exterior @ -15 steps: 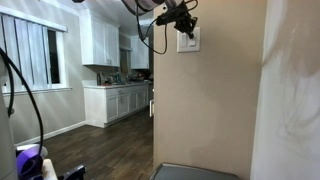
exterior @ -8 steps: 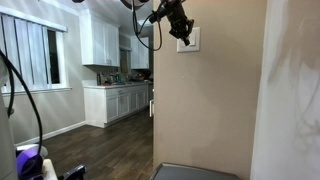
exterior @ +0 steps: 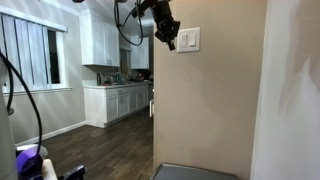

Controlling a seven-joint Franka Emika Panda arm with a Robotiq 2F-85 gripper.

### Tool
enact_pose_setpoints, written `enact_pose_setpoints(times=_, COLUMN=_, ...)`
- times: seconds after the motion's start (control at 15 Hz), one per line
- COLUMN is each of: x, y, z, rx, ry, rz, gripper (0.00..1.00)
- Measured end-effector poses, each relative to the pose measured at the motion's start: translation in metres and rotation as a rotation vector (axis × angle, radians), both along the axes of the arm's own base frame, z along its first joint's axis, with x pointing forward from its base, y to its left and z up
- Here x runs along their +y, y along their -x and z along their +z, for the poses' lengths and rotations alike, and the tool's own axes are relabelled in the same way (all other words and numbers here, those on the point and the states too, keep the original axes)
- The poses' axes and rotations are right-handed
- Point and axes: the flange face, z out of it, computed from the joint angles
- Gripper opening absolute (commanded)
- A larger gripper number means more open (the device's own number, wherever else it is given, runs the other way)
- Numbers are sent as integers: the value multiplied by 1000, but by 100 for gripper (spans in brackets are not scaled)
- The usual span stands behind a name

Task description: Turn on the light switch on the right.

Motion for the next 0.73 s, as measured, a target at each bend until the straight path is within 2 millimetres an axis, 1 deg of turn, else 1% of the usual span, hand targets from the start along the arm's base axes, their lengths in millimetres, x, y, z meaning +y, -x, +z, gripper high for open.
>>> enact_pose_setpoints(times=0.2, x=-2, y=1, z=-10, rx=22, ry=-4, rz=-3, gripper=25)
enact_pose_setpoints(times=0.27, x=-2, y=1, z=-11, rx=23, ry=-5, rz=-4, gripper=27)
enact_pose_setpoints(times=0.73, x=-2, y=2, z=-11, rx=23, ry=-5, rz=-4, gripper=27)
